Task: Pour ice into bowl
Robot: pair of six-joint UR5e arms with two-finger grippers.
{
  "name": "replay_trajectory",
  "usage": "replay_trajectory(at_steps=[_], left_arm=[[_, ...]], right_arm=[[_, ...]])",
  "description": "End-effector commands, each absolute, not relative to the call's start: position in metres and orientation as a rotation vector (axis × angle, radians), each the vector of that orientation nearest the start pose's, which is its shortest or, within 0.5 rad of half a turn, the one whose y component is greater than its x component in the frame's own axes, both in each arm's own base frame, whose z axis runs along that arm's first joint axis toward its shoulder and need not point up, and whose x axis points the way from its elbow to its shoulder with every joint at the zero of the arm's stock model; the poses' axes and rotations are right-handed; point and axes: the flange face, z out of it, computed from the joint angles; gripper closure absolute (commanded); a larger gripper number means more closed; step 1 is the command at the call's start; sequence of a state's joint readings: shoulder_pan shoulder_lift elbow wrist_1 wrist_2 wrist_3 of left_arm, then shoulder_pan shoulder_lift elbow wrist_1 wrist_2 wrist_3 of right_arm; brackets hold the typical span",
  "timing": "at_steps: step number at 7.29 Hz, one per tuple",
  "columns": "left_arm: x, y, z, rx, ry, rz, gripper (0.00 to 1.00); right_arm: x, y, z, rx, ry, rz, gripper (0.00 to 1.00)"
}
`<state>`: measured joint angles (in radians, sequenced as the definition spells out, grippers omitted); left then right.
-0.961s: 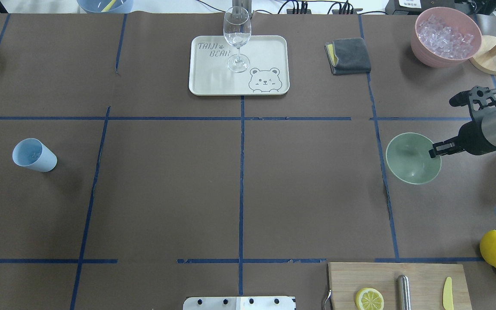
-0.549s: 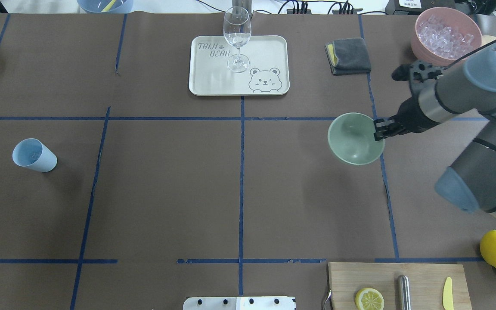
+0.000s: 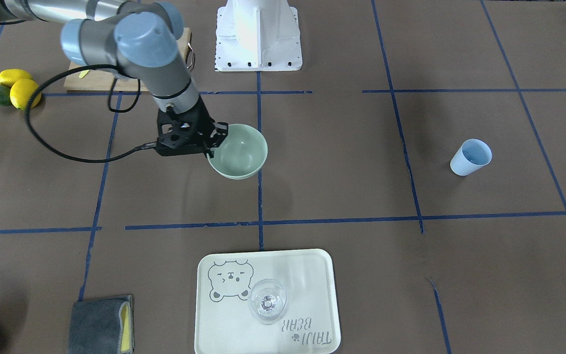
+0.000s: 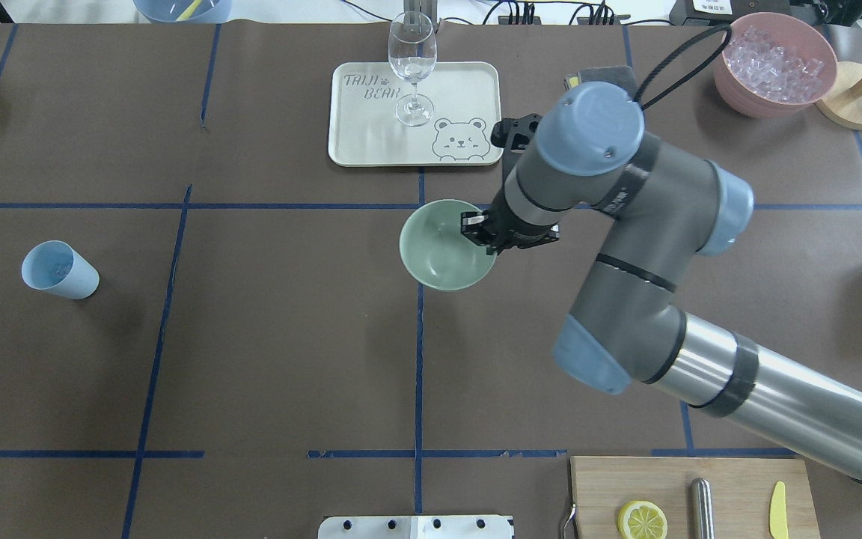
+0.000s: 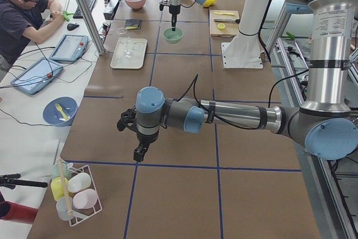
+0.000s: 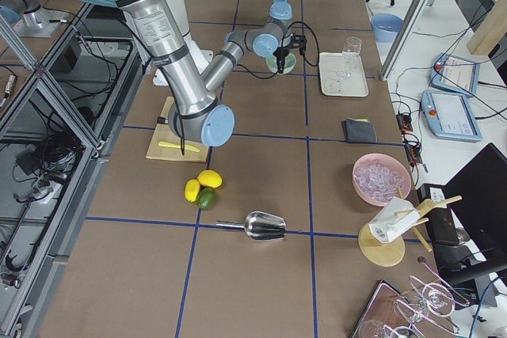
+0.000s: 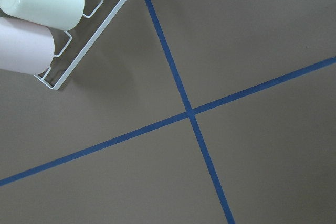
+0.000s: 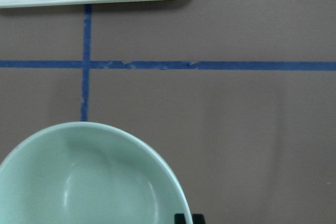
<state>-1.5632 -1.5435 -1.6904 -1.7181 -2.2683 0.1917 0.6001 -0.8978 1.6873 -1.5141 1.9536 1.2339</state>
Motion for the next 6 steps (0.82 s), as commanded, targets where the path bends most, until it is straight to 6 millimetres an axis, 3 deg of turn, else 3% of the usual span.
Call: replay_trajectory(at_steps=[1, 6], left_arm=[[-0.065, -0.494, 0.602, 0.293, 0.674, 0.274, 0.00], [-0.065, -0.491, 0.606, 0.285, 0.675, 0.272, 0.00]], right_arm=[[-0.561, -0.439, 0.194, 0.024, -0.877, 0.095, 1.00], [-0.570, -0.435, 0.216, 0.011, -0.843, 0.083, 1.00]])
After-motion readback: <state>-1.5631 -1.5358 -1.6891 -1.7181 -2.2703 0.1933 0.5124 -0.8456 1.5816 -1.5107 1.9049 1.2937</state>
